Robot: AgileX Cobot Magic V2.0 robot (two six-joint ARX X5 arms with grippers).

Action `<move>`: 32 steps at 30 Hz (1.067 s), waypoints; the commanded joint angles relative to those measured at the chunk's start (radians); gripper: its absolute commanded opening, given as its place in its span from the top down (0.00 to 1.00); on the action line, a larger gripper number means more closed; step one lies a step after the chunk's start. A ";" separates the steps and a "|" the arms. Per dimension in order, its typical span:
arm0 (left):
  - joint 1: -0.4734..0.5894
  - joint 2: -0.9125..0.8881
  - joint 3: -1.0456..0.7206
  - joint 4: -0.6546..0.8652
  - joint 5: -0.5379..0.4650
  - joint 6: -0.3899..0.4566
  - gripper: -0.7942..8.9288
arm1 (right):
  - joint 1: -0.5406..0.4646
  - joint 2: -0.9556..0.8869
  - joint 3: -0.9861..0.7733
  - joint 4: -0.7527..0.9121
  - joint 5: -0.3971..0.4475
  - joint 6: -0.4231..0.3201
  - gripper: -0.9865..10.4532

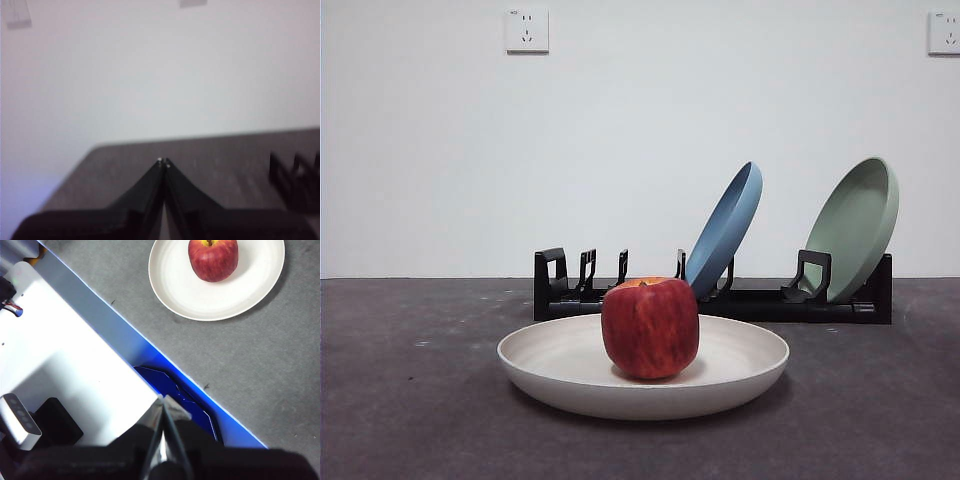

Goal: Take the yellow plate from the plate rack,put the plate on the table,take the apple from the table,put the apple in the plate

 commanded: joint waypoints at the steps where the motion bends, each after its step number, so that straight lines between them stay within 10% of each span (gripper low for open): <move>1: 0.013 -0.042 -0.100 0.015 0.002 -0.035 0.92 | 0.001 -0.002 -0.001 0.005 0.003 0.006 0.91; 32: 0.015 -0.115 -0.328 -0.032 0.026 -0.126 0.92 | 0.001 -0.002 -0.001 0.005 0.003 0.006 0.91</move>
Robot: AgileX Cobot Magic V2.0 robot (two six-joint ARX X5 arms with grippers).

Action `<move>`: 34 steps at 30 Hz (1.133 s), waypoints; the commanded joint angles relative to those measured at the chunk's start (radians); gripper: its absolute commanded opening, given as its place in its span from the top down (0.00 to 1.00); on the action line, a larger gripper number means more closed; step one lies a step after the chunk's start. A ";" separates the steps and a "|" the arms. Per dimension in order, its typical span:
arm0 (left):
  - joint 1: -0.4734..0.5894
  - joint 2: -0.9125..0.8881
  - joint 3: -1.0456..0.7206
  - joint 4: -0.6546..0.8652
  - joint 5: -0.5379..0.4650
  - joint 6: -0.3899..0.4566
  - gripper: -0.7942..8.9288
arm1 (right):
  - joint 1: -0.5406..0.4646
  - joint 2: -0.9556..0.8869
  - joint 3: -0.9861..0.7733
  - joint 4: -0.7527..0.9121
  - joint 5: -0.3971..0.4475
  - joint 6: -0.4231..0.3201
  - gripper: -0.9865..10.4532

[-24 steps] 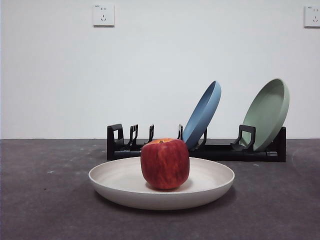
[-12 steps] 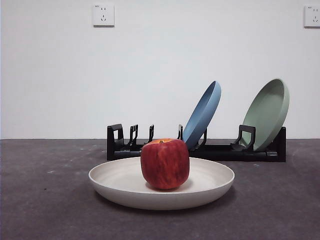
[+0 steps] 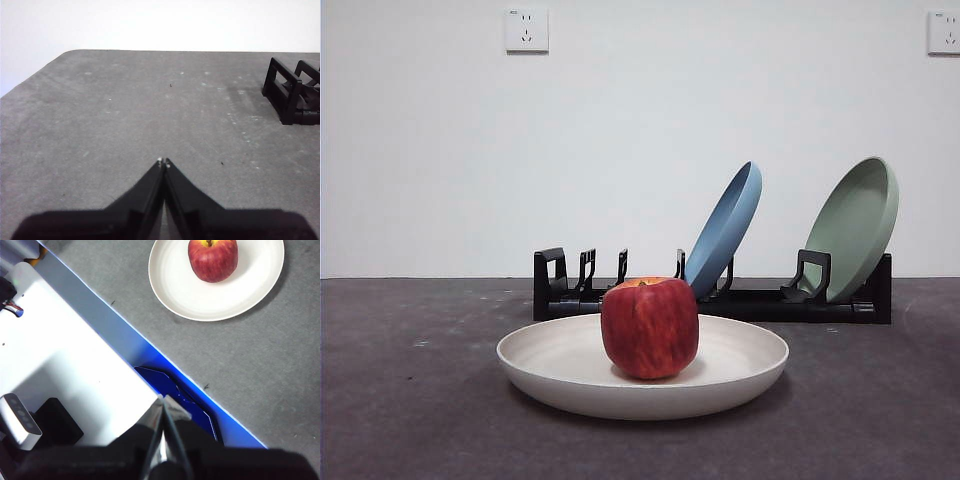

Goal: Take the yellow plate from the plate rack,put the plate on the table,take the apple from the table,put the apple in the plate

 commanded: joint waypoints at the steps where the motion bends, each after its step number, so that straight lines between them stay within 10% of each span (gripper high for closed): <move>1: 0.004 -0.002 -0.014 0.006 -0.002 -0.007 0.92 | 0.001 -0.002 -0.001 0.004 0.003 0.006 0.91; 11: 0.004 -0.002 -0.014 0.006 -0.002 -0.007 0.92 | 0.000 -0.002 -0.001 0.005 0.003 0.006 0.91; 14: 0.004 -0.002 -0.014 0.006 -0.002 -0.007 0.92 | -0.042 -0.016 -0.001 0.015 0.024 -0.105 0.91; 23: 0.004 -0.002 -0.014 0.006 -0.002 -0.007 0.92 | -0.392 -0.138 -0.043 0.334 0.009 -0.179 0.91; 34: 0.004 -0.002 -0.014 0.006 -0.002 -0.007 0.92 | -0.715 -0.496 -0.567 0.880 -0.081 -0.190 0.91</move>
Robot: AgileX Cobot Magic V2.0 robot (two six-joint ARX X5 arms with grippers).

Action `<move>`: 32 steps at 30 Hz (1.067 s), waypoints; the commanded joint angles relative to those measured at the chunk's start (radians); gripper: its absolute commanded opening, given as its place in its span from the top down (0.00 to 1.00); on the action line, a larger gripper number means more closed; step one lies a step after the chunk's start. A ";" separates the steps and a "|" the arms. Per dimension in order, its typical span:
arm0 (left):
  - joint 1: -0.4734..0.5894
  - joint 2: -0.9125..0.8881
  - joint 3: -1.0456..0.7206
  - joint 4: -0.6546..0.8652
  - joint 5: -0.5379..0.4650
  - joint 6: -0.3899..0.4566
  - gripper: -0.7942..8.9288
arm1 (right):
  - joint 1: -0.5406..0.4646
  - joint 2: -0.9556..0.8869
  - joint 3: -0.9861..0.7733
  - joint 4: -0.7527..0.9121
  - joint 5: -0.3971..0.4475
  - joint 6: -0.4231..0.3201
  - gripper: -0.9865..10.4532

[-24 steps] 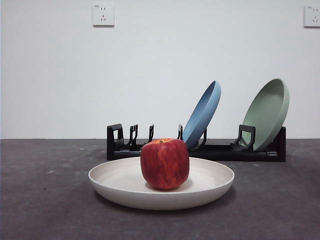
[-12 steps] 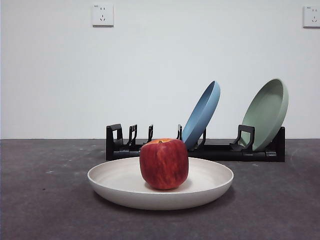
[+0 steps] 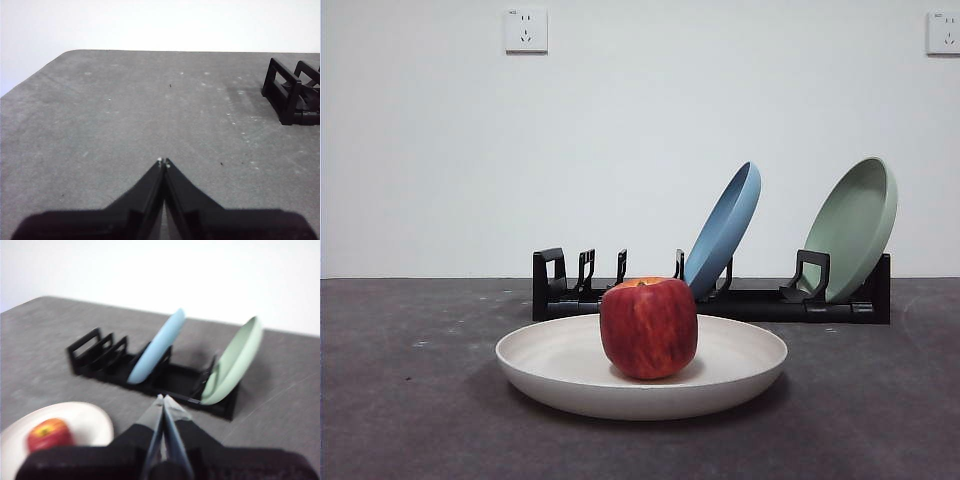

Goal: Take the yellow plate from the plate rack,put the plate on the table,take the apple from the table,put the apple in the plate

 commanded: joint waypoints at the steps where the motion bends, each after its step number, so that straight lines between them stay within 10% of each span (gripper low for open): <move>1: 0.004 -0.002 -0.014 0.006 -0.001 -0.006 0.92 | -0.016 -0.088 -0.171 0.156 0.004 0.021 0.91; 12: 0.004 -0.002 -0.014 0.006 -0.001 -0.006 0.92 | -0.017 -0.304 -0.516 0.305 0.110 0.106 0.91; 32: 0.004 -0.002 -0.014 0.006 -0.001 -0.006 0.92 | -0.015 -0.330 -0.588 0.277 0.110 0.184 0.91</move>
